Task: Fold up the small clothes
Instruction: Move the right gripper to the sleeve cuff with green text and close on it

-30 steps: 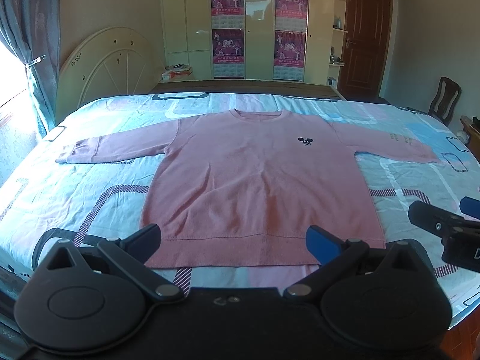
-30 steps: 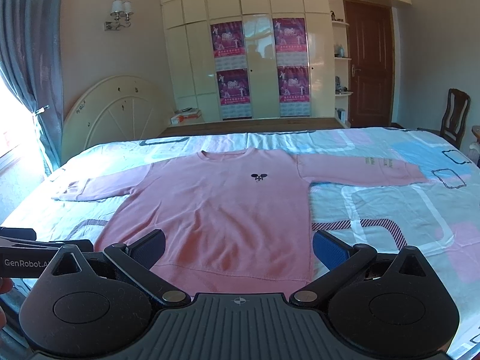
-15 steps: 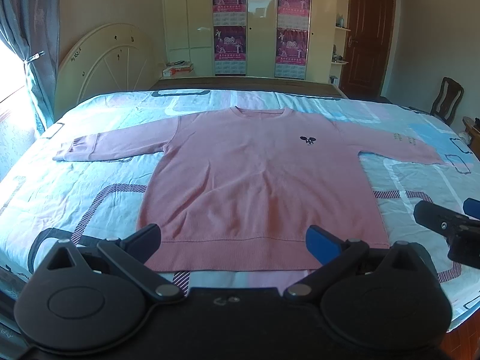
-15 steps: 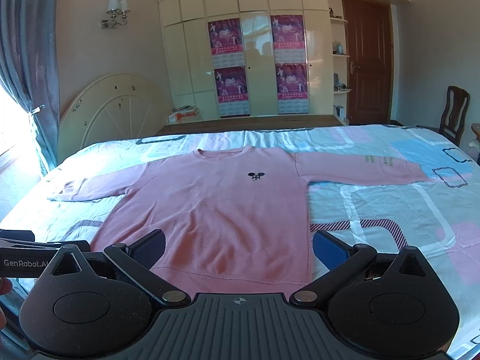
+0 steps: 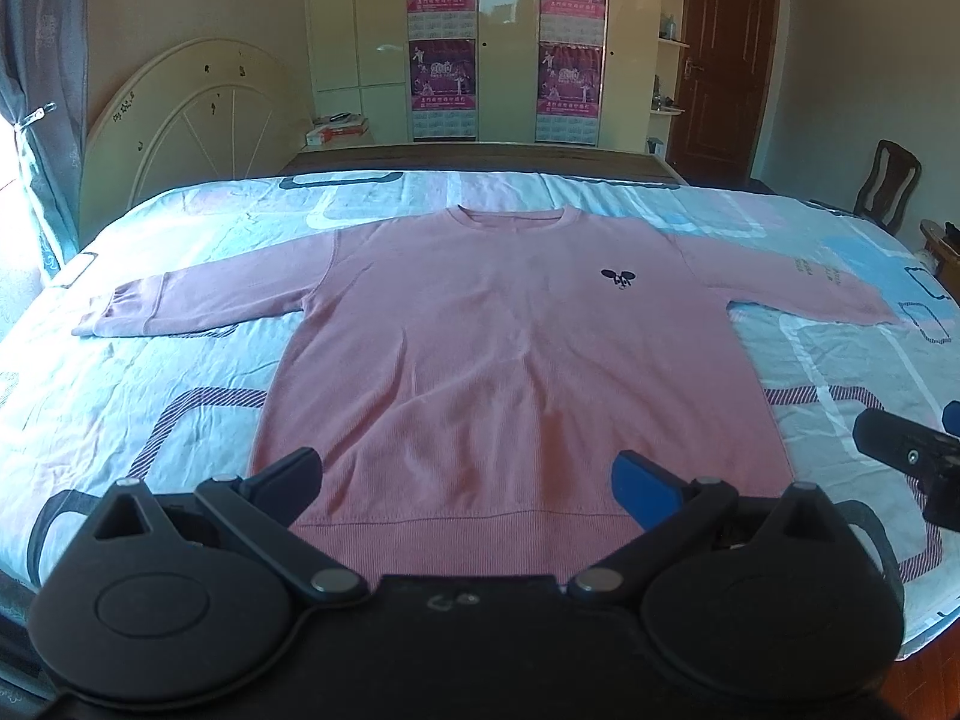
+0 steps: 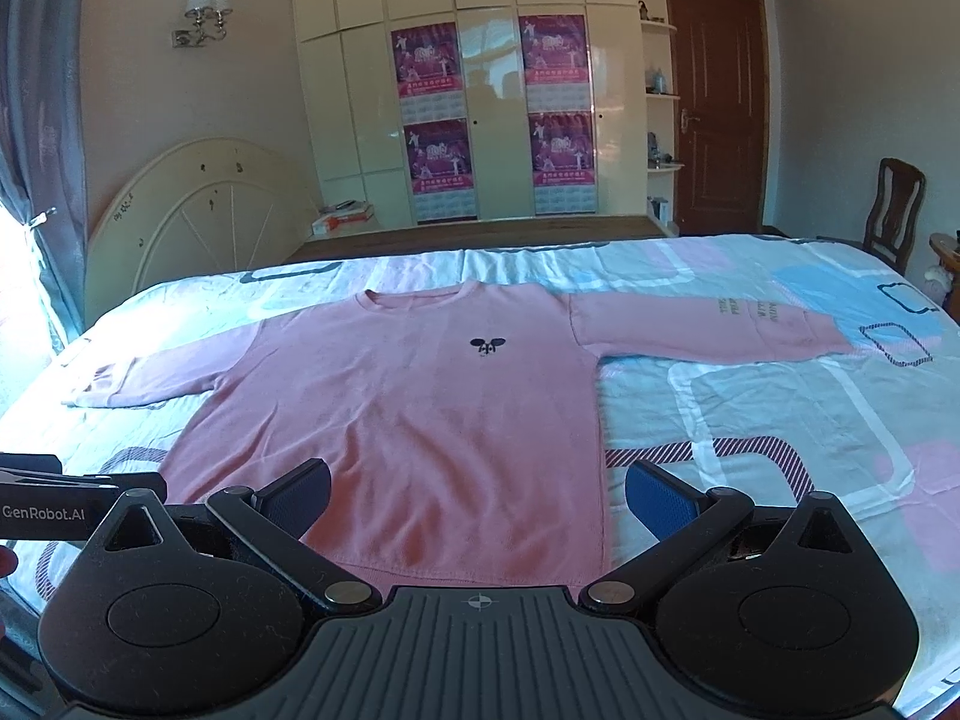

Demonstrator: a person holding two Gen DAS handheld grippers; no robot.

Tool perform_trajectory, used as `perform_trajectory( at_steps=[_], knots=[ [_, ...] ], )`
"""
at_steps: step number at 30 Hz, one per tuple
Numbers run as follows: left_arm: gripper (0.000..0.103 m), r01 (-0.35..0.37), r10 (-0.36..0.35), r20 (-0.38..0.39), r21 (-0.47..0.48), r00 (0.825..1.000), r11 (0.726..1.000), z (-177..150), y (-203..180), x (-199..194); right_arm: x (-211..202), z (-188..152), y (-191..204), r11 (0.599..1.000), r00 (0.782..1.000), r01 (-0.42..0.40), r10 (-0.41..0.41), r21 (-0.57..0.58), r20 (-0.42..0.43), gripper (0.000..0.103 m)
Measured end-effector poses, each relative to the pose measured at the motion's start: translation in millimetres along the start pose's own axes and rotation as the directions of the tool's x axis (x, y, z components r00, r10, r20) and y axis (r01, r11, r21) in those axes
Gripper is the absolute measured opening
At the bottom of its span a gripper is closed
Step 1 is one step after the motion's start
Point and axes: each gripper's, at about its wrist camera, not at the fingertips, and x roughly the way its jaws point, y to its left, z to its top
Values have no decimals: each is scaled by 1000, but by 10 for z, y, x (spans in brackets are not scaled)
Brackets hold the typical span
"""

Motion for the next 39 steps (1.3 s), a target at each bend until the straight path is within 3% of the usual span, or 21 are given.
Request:
perform_trajectory(
  at_steps=[6, 12, 20, 28, 35, 37, 38, 39],
  knots=[
    [103, 20, -19, -20, 24, 1000, 1000, 236, 79, 461, 297, 107, -51, 998, 998, 56, -56, 22, 3, 103],
    [103, 11, -10, -10, 109, 1000, 994, 562, 173, 982, 683, 310, -143, 991, 993, 113, -114, 70, 3, 103],
    [102, 39, -35, -39, 101, 999, 994, 914, 259, 1623, 1162, 537, -376, 977, 984, 179, -180, 112, -4, 103],
    [100, 41, -32, -79, 107, 996, 993, 1090, -116, 2094, 1568, 679, -1080, 960, 973, 230, -228, 158, -31, 103],
    [95, 21, -8, -112, 116, 994, 993, 1212, -680, 2469, 2014, 778, -2081, 935, 960, 281, -270, 217, -77, 102],
    [94, 15, 0, -114, 131, 993, 991, 1243, -841, 2568, 2121, 784, -2346, 925, 952, 305, -290, 228, -96, 93],
    [94, 14, 2, -116, 136, 993, 991, 1257, -916, 2617, 2178, 788, -2474, 920, 949, 313, -294, 234, -112, 74],
    [94, 13, 4, -118, 138, 993, 990, 1266, -965, 2652, 2246, 788, -2614, 913, 945, 324, -299, 246, -135, 71]
  ],
)
